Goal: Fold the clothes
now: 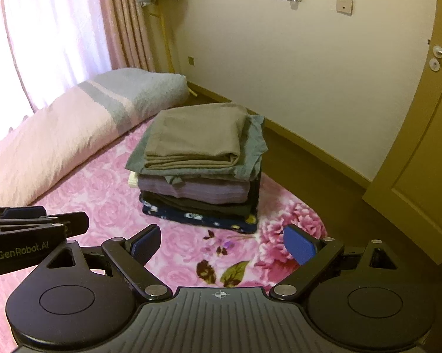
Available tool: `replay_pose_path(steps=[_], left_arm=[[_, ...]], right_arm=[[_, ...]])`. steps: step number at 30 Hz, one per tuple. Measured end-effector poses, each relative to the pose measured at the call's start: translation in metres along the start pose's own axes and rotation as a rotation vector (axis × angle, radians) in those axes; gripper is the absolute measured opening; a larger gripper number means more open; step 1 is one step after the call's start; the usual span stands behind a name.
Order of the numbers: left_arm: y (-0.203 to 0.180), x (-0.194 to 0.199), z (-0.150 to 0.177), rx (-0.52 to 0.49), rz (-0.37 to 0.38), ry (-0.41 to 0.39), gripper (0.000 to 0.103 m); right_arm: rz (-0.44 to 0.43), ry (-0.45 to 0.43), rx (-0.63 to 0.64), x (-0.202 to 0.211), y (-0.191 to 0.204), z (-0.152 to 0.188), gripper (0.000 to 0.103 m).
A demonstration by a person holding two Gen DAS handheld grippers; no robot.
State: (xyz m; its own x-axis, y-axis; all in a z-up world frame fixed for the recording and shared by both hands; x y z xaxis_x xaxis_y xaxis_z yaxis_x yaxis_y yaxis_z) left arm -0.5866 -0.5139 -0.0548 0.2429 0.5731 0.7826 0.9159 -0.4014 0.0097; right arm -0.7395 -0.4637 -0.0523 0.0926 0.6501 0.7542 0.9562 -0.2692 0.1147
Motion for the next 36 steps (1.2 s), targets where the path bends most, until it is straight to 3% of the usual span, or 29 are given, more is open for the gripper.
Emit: replay_pose_path(steps=[19, 31, 36], left_arm=[[0.003, -0.052, 0.014, 0.037, -0.073, 0.100, 0.053], [0.003, -0.067, 0.005, 0.037, -0.070, 0.100, 0.053], [0.002, -0.069, -0.003, 0.024, -0.067, 0.061, 0.053]], right_arm=[[-0.027, 0.136, 0.010, -0.058, -0.015, 0.006, 0.093], [-0.025, 0.187, -0.002, -0.082, -0.020, 0.006, 0.093], [-0.022, 0.185, 0.000, -0.086, -0.020, 0.002, 0.093]])
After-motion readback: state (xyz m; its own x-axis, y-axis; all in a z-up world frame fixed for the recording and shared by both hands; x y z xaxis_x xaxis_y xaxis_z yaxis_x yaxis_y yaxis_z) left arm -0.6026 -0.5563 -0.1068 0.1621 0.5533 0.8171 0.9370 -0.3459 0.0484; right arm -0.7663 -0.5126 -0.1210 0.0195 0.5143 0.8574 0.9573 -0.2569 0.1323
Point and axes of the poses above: each gripper's, at about its wrist camera, not at the fingertips, and x roughly against the way its jaws point, y to its left, z to its underside, the point moved 4 cm from there along -x, roughly the way its jaws point, and after that the axes turned 5 degrees about -x, right-handed, at the moved point
